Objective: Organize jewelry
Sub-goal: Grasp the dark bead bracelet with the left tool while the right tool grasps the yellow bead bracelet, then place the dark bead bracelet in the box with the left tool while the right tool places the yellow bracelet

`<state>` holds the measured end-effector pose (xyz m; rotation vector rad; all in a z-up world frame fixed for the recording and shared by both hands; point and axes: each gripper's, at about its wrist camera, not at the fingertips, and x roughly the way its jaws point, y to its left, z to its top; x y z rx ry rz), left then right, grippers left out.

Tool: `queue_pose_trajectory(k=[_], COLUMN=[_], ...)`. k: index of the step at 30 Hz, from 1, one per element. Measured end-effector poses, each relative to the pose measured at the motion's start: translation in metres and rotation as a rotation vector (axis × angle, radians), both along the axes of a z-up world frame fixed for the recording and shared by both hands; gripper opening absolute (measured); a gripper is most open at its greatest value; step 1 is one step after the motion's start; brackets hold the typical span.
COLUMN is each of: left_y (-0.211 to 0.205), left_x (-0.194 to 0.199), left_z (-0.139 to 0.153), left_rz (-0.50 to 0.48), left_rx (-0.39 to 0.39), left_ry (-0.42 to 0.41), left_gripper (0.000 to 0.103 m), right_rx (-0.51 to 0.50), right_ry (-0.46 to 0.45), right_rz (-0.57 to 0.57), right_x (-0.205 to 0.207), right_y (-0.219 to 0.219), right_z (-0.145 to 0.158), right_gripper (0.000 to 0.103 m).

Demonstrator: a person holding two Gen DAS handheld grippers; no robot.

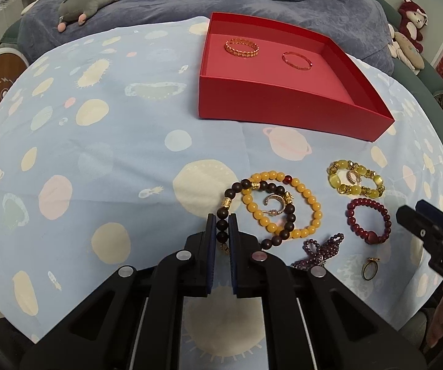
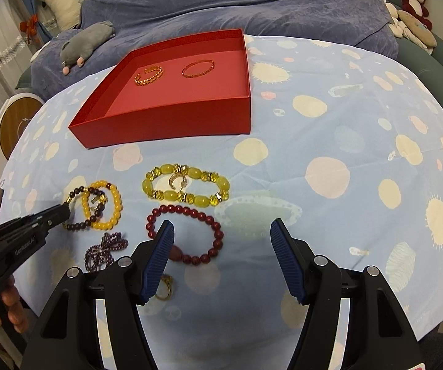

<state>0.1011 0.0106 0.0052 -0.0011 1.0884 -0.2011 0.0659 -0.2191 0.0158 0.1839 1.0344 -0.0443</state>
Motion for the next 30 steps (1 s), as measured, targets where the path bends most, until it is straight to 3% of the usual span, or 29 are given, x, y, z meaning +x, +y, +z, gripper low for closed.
queue_pose_trajectory(k=[11, 14, 21, 26, 30], left_y=[0.005, 0.004, -0.003, -0.010, -0.009], left_x=[0.003, 0.003, 0.008, 0.009, 0.010], left_z=[-0.008, -0.009, -0.009, -0.010, -0.005], left_rz=[0.014, 0.011, -0.003, -0.028, -0.034], left_rx=[-0.020, -0.021, -0.020, 0.003, -0.030], left_ry=[0.033, 0.029, 0.020, -0.003, 0.011], left_gripper=[0.008, 0.008, 0.009, 0.008, 0.008], right_rx=[-0.031, -0.026, -0.079, -0.057, -0.002], right_ry=[0.032, 0.055, 0.027, 0.035, 0.046], right_rz=[0.021, 0.028, 0.044, 0.069, 0.055], right_x=[0.043, 0.047, 0.045, 0.044, 0.042], right_y=[0.001, 0.002, 0.009, 0.011, 0.008], right_z=[-0.017, -0.025, -0.027, -0.027, -0.022], right_gripper=[0.047, 0.038, 0.035, 0.009, 0.009])
